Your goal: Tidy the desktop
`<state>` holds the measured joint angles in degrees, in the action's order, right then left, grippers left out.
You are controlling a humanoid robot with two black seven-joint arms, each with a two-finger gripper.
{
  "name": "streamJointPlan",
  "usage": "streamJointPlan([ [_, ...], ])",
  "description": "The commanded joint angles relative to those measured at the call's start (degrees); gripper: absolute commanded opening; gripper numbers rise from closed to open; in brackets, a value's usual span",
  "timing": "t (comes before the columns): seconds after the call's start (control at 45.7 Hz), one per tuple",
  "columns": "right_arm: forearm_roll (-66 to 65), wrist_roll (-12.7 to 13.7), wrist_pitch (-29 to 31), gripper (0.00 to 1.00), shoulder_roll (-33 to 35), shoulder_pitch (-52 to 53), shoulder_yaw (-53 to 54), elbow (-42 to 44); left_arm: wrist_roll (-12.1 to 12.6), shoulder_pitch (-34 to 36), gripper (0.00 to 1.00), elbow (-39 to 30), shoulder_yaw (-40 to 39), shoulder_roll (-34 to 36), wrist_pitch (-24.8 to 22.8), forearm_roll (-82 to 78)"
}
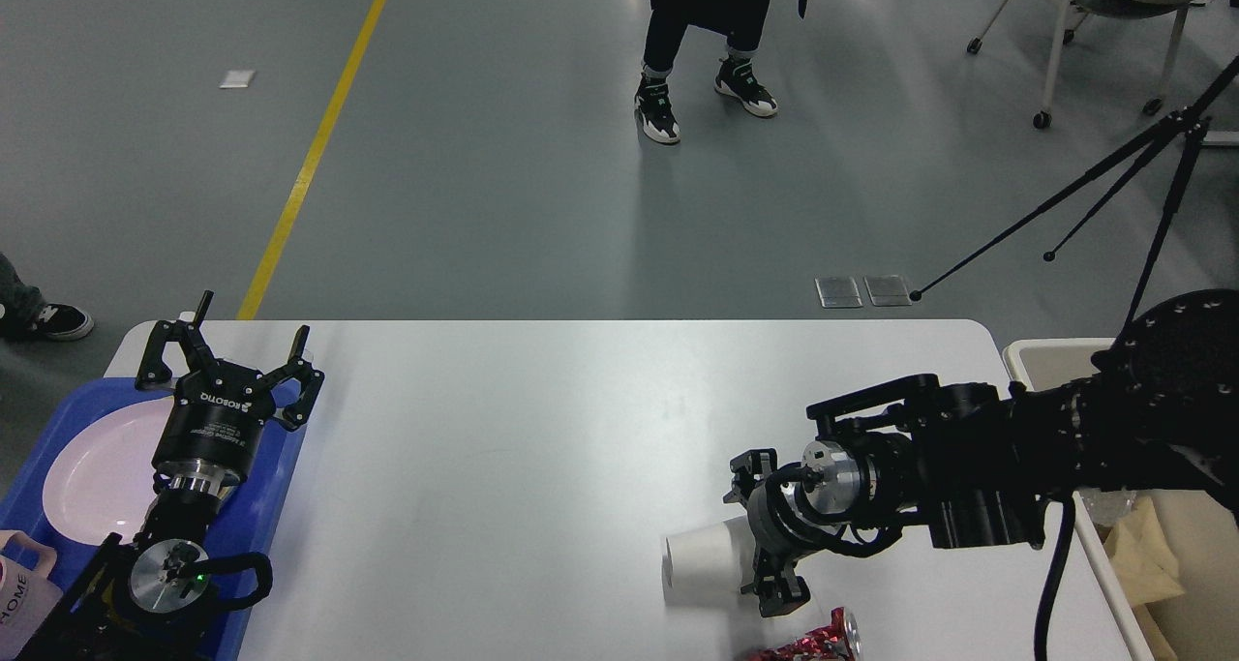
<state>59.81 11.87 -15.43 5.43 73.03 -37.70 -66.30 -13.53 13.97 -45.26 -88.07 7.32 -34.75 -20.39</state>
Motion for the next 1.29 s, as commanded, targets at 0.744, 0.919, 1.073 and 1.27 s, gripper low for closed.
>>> streamJointPlan([
  [0.744,-2.15,0.18,0.23,0.26,-3.49,-4.39,-0.36,5.22,0.00,0.00,0.97,0.00,0.00,-0.02,0.04,0.00],
  [0.919,-2.41,0.79,0.75,0.00,-2.79,-3.16,-0.71,5.13,0.00,0.00,0.97,0.00,0.00,-0.02,0.04,0.00],
  [1.073,-2.59,4.83,3.30,0.00,-2.88,-3.07,-0.88,5.39,0.00,0.00,0.97,0.00,0.00,-0.02,0.04,0.00],
  [1.27,-2.59,5.27,3.65,0.00,-1.21,-0.79,-0.97,3.03,0.00,0.00,0.97,0.00,0.00,-0.02,0.04,0.00],
])
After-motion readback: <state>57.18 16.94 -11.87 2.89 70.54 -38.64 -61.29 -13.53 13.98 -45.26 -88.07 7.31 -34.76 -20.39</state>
